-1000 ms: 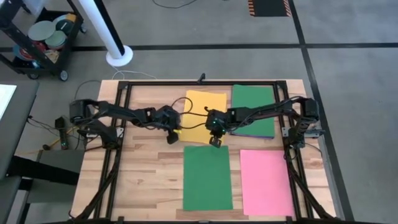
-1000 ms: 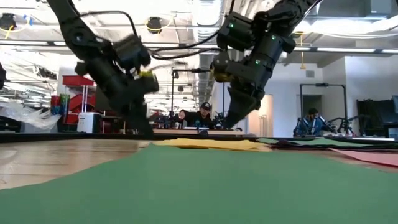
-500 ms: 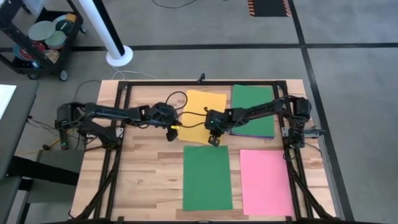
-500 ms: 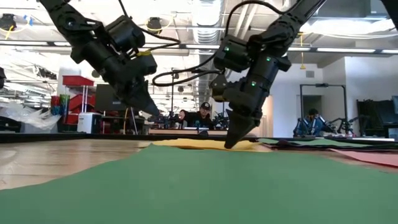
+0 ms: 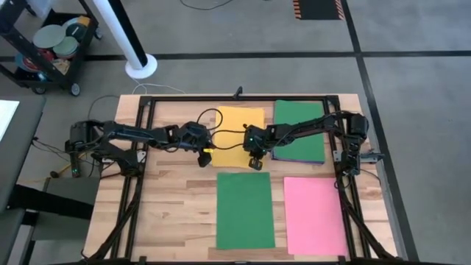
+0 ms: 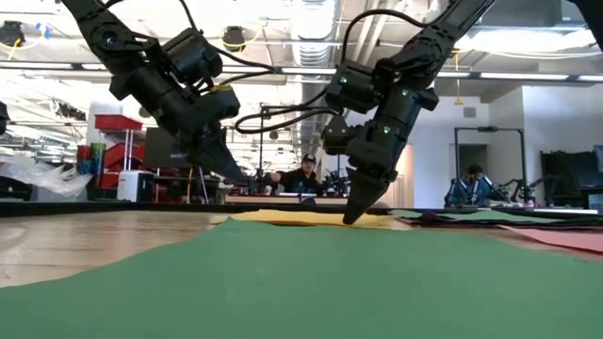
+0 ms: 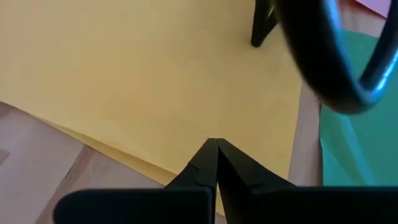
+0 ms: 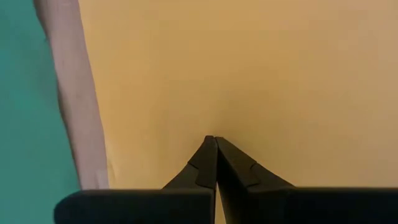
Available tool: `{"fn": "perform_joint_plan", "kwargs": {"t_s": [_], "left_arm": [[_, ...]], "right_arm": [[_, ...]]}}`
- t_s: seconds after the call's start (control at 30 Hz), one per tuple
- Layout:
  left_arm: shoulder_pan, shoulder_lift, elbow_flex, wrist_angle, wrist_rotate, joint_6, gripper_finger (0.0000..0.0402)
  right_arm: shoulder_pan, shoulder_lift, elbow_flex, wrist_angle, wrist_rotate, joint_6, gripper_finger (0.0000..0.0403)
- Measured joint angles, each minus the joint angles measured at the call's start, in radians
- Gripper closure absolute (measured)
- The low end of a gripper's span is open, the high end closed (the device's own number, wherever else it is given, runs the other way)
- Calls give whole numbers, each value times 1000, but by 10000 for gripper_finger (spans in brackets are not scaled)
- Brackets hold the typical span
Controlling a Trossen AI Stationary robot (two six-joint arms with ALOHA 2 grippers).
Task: Organize paper
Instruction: Stack the yellow paper on top of the yellow paper, then stack the green paper on top of the green paper
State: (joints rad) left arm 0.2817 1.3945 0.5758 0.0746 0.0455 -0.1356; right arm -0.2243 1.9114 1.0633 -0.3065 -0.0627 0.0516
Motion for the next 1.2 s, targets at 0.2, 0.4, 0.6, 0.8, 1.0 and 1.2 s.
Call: {"fn": "perform_joint_plan", "kwargs": {"t_s": [0.2,0.4,0.6,0.8,1.0,1.2], "left_arm": [[0,0,0,1,-3,0,401],[0,0,0,6,-4,0,401],[0,0,0,6,-12,0,401],[0,0,0,7,-13,0,401],[0,-1,0,7,-12,-8,401],[0,-1,0,6,-12,-1,401]], "right_arm": [[-22,1,-1,0,8,-30,403],[-35,2,-1,0,11,-54,403],[-38,2,16,-15,14,-79,403],[-34,-1,48,-56,14,-99,403],[-9,-48,71,-101,69,-117,403],[-15,-110,78,-116,79,-111,403]]}}
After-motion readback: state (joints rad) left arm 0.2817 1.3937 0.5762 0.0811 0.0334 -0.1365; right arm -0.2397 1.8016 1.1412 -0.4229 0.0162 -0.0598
